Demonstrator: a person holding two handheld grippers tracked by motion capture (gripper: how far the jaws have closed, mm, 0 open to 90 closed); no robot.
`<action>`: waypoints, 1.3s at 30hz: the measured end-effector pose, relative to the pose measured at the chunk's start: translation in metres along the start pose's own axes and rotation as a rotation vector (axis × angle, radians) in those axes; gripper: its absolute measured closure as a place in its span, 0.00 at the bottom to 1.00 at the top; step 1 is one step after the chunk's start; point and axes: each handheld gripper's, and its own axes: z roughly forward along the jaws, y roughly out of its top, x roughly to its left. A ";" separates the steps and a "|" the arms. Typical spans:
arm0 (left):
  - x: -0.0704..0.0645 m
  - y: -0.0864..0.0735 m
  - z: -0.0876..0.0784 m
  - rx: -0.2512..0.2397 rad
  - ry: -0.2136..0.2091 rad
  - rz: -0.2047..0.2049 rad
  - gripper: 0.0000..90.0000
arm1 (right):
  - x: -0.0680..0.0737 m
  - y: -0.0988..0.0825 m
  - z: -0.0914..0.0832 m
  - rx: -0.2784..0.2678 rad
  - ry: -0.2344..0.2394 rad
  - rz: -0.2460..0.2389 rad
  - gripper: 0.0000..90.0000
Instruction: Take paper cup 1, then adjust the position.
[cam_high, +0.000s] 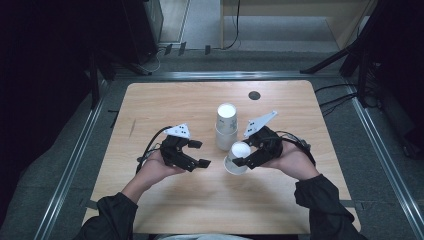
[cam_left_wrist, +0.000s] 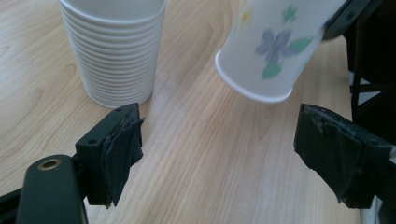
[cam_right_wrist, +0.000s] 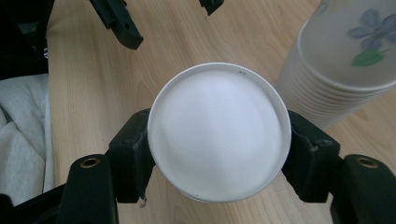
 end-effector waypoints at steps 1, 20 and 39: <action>-0.001 -0.001 0.000 -0.002 -0.003 0.000 0.17 | 0.001 -0.002 0.003 0.000 0.006 0.006 0.38; -0.016 -0.013 0.003 0.012 -0.030 0.016 0.15 | 0.002 -0.004 0.036 -0.052 0.086 0.001 0.38; -0.028 -0.015 0.024 0.003 -0.057 0.057 0.14 | 0.014 0.013 0.037 -0.134 0.169 -0.011 0.38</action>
